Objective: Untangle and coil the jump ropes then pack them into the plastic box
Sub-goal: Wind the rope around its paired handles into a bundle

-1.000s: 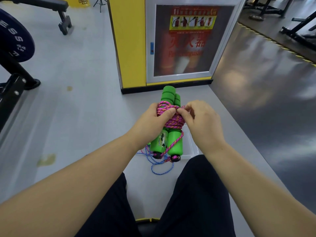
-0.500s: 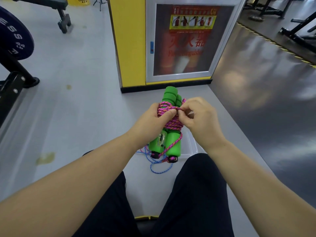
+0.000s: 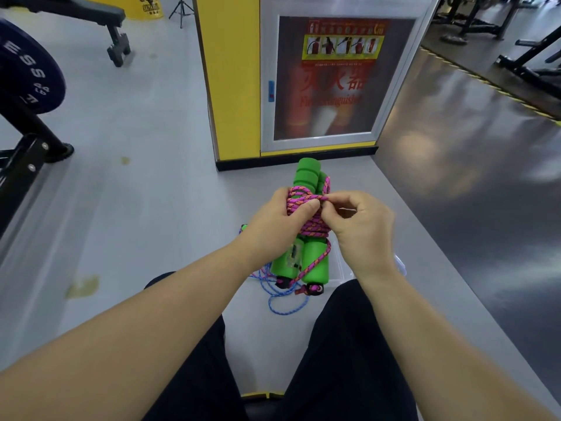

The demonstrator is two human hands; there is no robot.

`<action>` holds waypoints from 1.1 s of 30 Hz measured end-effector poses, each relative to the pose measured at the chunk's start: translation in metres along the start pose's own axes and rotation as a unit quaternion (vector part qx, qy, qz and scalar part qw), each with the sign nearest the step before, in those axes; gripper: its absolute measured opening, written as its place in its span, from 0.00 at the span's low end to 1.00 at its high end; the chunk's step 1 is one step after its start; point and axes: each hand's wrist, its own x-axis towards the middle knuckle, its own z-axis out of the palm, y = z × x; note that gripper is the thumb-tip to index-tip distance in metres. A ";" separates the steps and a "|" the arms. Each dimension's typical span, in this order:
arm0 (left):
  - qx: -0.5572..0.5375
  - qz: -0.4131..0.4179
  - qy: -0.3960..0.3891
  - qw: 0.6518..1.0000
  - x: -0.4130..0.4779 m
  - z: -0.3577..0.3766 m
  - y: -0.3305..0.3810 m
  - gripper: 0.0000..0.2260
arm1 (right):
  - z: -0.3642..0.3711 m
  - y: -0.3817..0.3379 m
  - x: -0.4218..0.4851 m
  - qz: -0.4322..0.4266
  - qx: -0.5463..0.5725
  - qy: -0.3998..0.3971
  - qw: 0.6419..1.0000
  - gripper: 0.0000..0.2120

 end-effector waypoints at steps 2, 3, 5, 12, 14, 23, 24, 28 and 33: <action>0.003 0.000 -0.003 1.000 0.000 -0.001 -0.001 0.17 | -0.001 0.001 0.000 -0.005 0.016 -0.013 1.000 0.07; 0.004 0.000 -0.005 1.000 0.000 -0.002 -0.001 0.17 | -0.002 0.001 0.001 -0.005 0.021 -0.022 1.000 0.09; -0.001 -0.001 -0.015 1.000 0.000 -0.002 -0.001 0.16 | -0.005 0.002 0.004 -0.001 0.034 -0.039 0.999 0.13; -0.053 -0.046 -0.056 0.996 0.002 -0.003 -0.009 0.20 | -0.017 0.011 0.012 0.001 0.085 -0.190 0.978 0.14; -0.052 -0.053 -0.052 0.996 0.003 -0.004 -0.012 0.21 | -0.019 0.013 0.013 -0.076 0.022 -0.213 0.974 0.15; -0.007 -0.040 -0.029 0.999 0.007 -0.002 -0.010 0.19 | -0.020 0.007 0.021 -0.182 -0.220 -0.223 0.932 0.09; 0.001 -0.039 -0.033 0.999 0.007 -0.002 -0.010 0.19 | -0.020 0.005 0.021 -0.171 -0.224 -0.231 0.931 0.09; 0.056 -0.033 -0.056 0.996 0.005 -0.003 -0.011 0.18 | -0.021 -0.001 0.024 -0.153 -0.261 -0.279 0.912 0.08; 0.094 -0.038 -0.079 0.992 0.003 -0.001 -0.016 0.19 | -0.024 -0.002 0.026 -0.138 -0.265 -0.327 0.897 0.05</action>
